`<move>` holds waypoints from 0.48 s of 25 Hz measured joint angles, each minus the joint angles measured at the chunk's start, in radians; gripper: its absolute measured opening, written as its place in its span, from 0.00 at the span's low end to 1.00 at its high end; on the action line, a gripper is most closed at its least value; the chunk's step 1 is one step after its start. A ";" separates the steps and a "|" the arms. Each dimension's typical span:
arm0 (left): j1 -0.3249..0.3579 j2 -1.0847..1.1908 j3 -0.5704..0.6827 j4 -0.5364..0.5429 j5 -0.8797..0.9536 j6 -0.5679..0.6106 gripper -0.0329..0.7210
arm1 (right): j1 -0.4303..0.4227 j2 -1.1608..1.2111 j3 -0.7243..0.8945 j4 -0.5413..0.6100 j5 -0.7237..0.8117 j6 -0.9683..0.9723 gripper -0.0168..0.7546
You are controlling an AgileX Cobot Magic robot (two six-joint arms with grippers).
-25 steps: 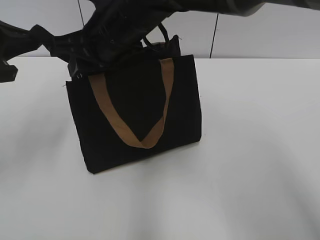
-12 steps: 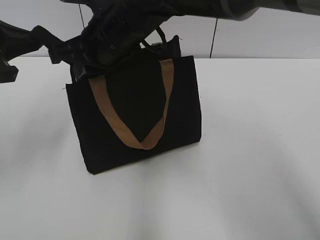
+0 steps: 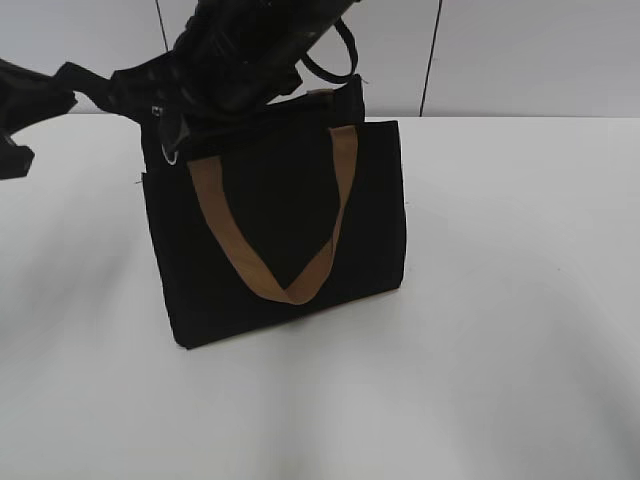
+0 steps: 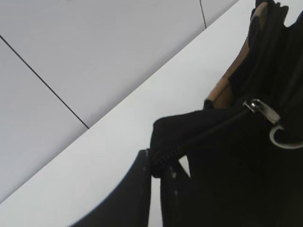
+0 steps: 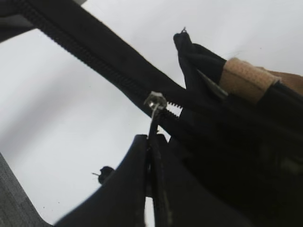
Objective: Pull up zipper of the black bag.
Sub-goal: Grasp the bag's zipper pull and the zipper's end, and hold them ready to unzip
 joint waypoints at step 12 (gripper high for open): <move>-0.002 -0.001 0.143 0.011 -0.019 0.000 0.07 | -0.074 -0.030 0.000 0.035 0.118 -0.008 0.00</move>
